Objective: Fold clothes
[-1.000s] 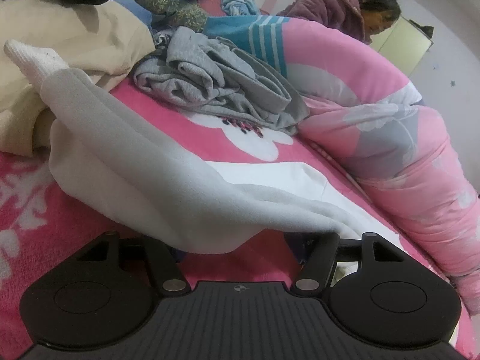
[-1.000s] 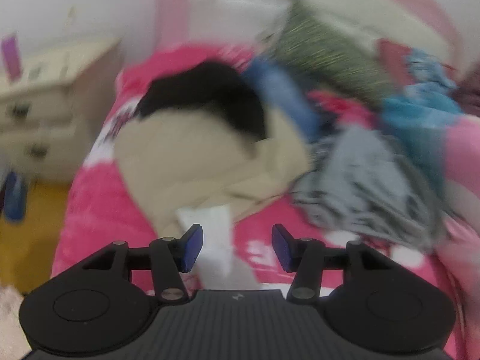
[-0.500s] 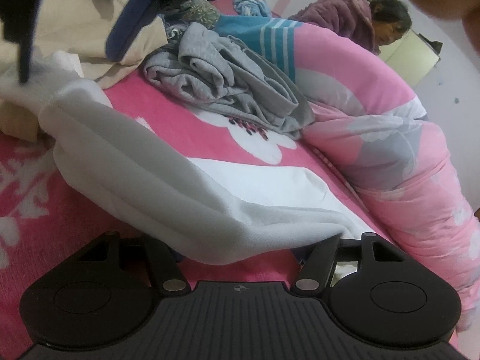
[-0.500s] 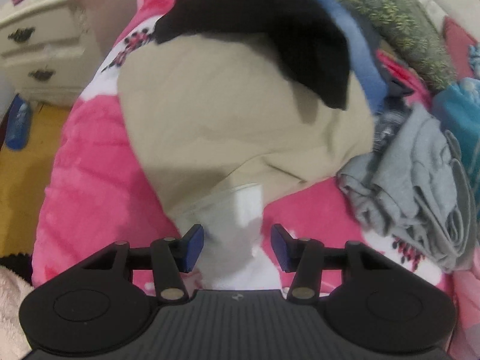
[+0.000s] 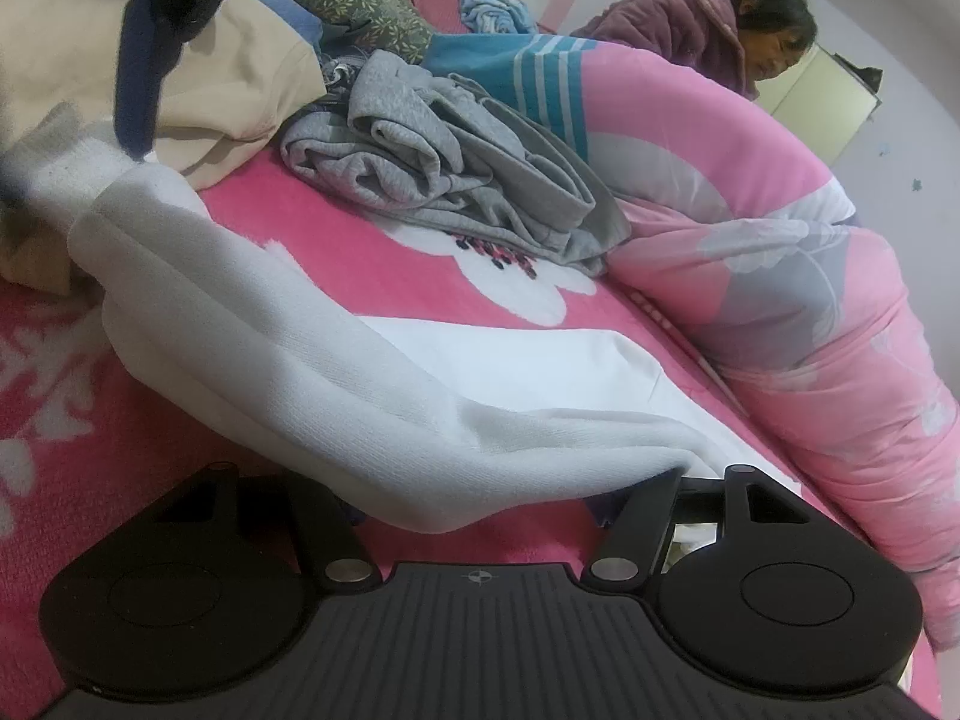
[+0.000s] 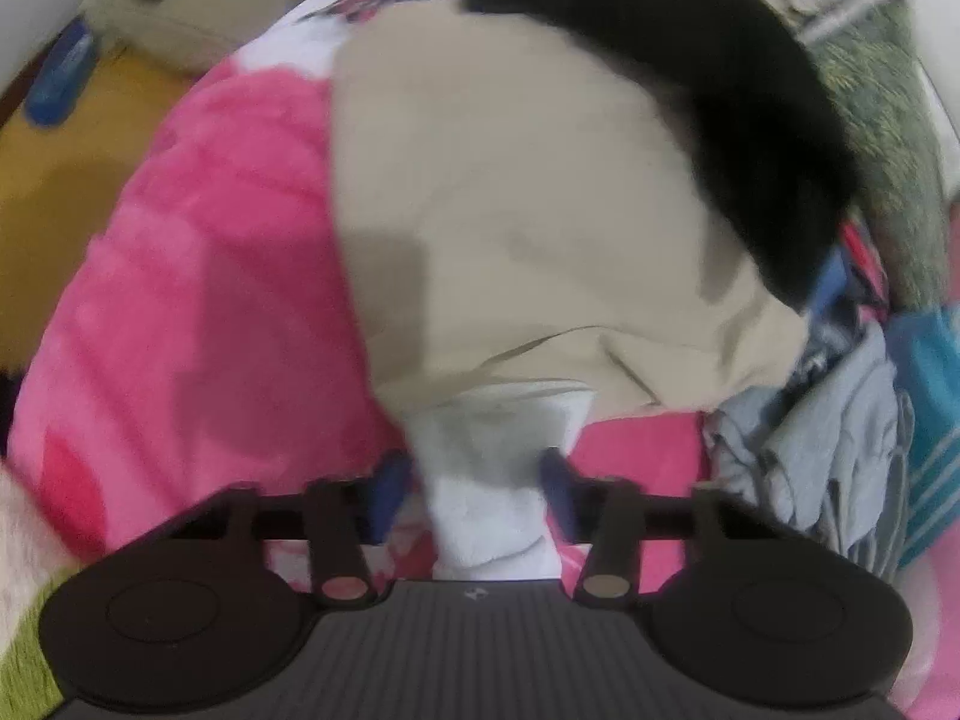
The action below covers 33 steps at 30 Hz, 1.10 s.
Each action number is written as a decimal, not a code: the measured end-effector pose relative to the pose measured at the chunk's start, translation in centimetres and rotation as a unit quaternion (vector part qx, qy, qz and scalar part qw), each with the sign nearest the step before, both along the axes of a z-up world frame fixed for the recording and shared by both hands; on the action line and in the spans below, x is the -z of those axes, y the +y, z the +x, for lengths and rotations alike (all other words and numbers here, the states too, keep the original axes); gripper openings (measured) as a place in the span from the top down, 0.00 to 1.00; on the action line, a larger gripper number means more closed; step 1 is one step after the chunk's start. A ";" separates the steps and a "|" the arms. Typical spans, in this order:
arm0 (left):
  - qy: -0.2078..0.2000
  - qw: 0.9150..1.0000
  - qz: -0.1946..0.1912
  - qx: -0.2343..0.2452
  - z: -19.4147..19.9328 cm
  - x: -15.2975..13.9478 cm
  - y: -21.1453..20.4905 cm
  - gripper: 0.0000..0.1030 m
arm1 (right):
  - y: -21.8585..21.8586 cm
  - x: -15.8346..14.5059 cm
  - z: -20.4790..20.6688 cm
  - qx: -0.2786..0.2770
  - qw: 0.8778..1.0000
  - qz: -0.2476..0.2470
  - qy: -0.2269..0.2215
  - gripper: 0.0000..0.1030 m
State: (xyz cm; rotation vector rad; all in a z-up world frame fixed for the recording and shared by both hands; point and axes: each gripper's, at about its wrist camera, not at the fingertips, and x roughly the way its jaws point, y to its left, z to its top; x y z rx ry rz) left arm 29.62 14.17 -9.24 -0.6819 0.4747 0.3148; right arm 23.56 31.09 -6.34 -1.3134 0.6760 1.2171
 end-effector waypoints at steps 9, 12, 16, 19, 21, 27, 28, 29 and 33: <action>-0.014 0.999 0.019 0.026 0.1 -0.5 -0.8 0.37 | -6.5 -8.0 7.3 0.200 0.947 0.251 0.009 0.92; -0.022 0.998 0.031 0.046 0.2 -0.7 -1.4 0.37 | -11.3 -11.0 10.0 0.260 0.909 0.327 0.014 0.93; -0.039 0.996 0.041 0.073 0.2 -1.0 -1.9 0.37 | -19.0 -14.9 12.6 0.334 0.848 0.412 -0.003 0.93; -0.043 0.994 0.051 0.090 0.4 -0.9 -2.4 0.37 | -26.1 -17.5 14.4 0.391 0.792 0.469 -0.018 0.92; -0.038 0.993 0.051 0.100 0.7 -0.6 -2.7 0.37 | -31.8 -18.4 14.9 0.431 0.750 0.501 -0.032 0.92; -0.023 0.993 0.045 0.110 1.2 0.1 -2.7 0.37 | -49.6 -15.3 13.9 0.535 0.619 0.570 -0.071 0.92; -0.022 0.993 0.043 0.111 1.3 0.2 -2.7 0.37 | -52.2 -13.8 13.6 0.555 0.596 0.575 -0.072 0.92; -0.020 0.993 0.043 0.111 1.3 0.2 -2.7 0.37 | -54.5 -12.0 13.3 0.575 0.578 0.575 -0.073 0.92; -0.016 0.992 0.047 0.114 1.5 0.4 -2.9 0.37 | -60.1 -4.7 13.9 0.643 0.530 0.550 -0.048 0.92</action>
